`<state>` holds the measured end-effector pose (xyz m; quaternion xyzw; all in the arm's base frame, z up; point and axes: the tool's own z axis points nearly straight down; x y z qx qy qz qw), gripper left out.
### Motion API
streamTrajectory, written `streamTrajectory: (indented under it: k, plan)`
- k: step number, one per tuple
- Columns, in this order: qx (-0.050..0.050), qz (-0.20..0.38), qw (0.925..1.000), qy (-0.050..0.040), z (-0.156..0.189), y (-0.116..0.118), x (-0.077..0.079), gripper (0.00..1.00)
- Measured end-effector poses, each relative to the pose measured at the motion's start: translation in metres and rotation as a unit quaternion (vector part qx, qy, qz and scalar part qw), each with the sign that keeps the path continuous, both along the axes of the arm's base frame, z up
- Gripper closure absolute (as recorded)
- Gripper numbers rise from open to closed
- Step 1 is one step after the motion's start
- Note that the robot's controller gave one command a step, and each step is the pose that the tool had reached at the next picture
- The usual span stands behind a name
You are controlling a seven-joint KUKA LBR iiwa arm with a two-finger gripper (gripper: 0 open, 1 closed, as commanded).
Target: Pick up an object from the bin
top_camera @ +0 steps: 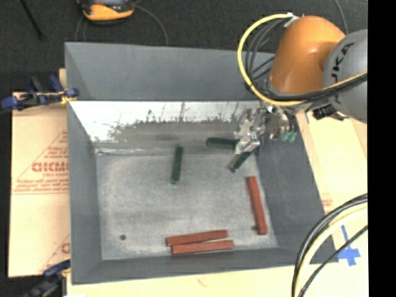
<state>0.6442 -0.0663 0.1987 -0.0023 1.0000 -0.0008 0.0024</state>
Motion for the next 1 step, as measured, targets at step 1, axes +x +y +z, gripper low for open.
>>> streamTrajectory:
  k: [1]
  plan:
    - [0.001,0.047,0.9989,0.0023,0.0339,-0.0079,-0.0021,1.00]
